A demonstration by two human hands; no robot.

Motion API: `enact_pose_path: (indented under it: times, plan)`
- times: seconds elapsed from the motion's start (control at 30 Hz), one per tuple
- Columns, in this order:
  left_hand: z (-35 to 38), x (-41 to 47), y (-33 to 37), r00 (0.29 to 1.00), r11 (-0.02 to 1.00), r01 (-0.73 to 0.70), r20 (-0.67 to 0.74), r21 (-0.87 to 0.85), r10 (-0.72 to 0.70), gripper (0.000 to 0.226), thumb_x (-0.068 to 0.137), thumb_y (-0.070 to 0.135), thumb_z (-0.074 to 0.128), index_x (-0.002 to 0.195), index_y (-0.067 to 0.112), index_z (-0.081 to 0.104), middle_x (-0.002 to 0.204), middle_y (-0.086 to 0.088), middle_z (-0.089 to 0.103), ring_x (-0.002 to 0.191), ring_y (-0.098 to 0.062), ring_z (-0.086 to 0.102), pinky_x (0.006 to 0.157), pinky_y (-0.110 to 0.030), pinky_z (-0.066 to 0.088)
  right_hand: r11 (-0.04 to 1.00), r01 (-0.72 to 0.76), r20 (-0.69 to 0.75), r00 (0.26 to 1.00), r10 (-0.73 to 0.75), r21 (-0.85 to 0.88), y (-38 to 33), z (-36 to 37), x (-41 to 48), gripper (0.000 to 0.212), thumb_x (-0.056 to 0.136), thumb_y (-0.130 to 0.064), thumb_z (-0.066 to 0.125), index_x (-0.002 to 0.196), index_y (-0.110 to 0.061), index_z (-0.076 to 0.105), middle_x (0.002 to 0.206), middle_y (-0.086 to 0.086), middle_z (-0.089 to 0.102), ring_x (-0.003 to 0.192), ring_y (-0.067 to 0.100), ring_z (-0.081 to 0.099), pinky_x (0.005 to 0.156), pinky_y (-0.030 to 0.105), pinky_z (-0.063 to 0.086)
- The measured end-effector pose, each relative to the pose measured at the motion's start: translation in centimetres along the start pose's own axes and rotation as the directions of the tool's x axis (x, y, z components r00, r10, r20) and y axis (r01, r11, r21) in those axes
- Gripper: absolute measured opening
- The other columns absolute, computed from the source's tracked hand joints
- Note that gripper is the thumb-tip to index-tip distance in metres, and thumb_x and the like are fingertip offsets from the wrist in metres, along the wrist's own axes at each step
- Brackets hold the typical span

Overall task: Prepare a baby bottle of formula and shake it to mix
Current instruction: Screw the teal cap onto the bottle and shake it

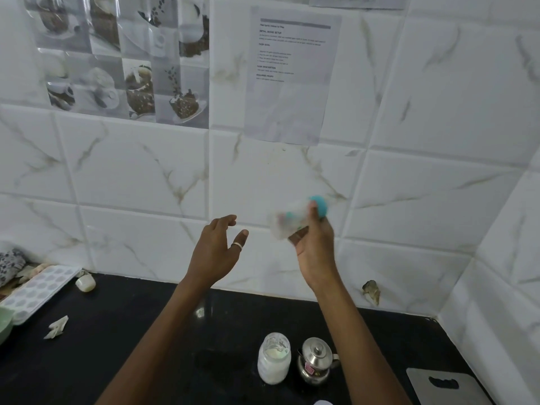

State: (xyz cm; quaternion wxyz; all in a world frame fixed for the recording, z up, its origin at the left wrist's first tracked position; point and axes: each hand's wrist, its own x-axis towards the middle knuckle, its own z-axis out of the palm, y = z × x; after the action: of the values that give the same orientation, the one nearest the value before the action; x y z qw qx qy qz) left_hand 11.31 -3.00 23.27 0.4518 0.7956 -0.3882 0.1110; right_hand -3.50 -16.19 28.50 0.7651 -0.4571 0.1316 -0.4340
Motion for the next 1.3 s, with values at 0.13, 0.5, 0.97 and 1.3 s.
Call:
enact_pose_path:
  times: [0.13, 0.5, 0.97, 1.3]
  plan:
    - [0.1, -0.1, 0.4, 1.000, 1.000, -0.008, -0.001, -0.004, 0.008, 0.051, 0.098, 0.045, 0.055, 0.142, 0.019, 0.046, 0.134, 0.006, 0.057, 0.127, -0.014, 0.050, 0.099, -0.026, 0.038, 0.999, 0.003, 0.073, 0.997, 0.000, -0.051, 0.0, -0.4, -0.3, 0.047, 0.092, -0.042, 0.062, 0.131, -0.016, 0.059, 0.121, 0.006, 0.071, 0.112, 0.023, 0.071, 0.087, 0.039, 0.060]
    - [0.2, -0.2, 0.5, 1.000, 1.000, -0.011, 0.000, -0.009, 0.011, 0.052, 0.098, 0.045, 0.055, 0.142, 0.020, 0.046, 0.134, 0.006, 0.057, 0.128, -0.014, 0.049, 0.102, -0.028, 0.039, 0.999, 0.030, 0.071, 0.997, -0.032, 0.035, -1.2, -0.6, -0.1, 0.041, 0.096, -0.039, 0.060, 0.131, -0.017, 0.059, 0.124, 0.007, 0.071, 0.115, 0.025, 0.070, 0.095, 0.045, 0.059]
    - [0.1, 0.3, 0.6, 1.000, 1.000, -0.014, -0.008, -0.004, 0.014, 0.052, 0.098, 0.046, 0.054, 0.142, 0.021, 0.045, 0.135, 0.006, 0.057, 0.128, -0.015, 0.049, 0.102, -0.029, 0.040, 0.987, 0.101, -0.069, 0.993, -0.093, 0.126, -1.0, -0.4, 0.2, 0.046, 0.099, -0.038, 0.058, 0.137, -0.013, 0.051, 0.129, 0.009, 0.069, 0.119, 0.027, 0.069, 0.098, 0.045, 0.057]
    - [0.0, 0.8, 0.9, 0.999, 0.999, -0.033, -0.015, -0.001, 0.033, 0.052, 0.098, 0.045, 0.055, 0.142, 0.020, 0.046, 0.135, 0.006, 0.058, 0.127, -0.014, 0.050, 0.101, -0.027, 0.038, 0.996, 0.084, -0.069, 0.994, -0.085, -0.016, -0.1, -0.1, 0.2, 0.052, 0.093, -0.044, 0.061, 0.136, -0.017, 0.051, 0.127, 0.007, 0.067, 0.116, 0.024, 0.069, 0.095, 0.041, 0.058]
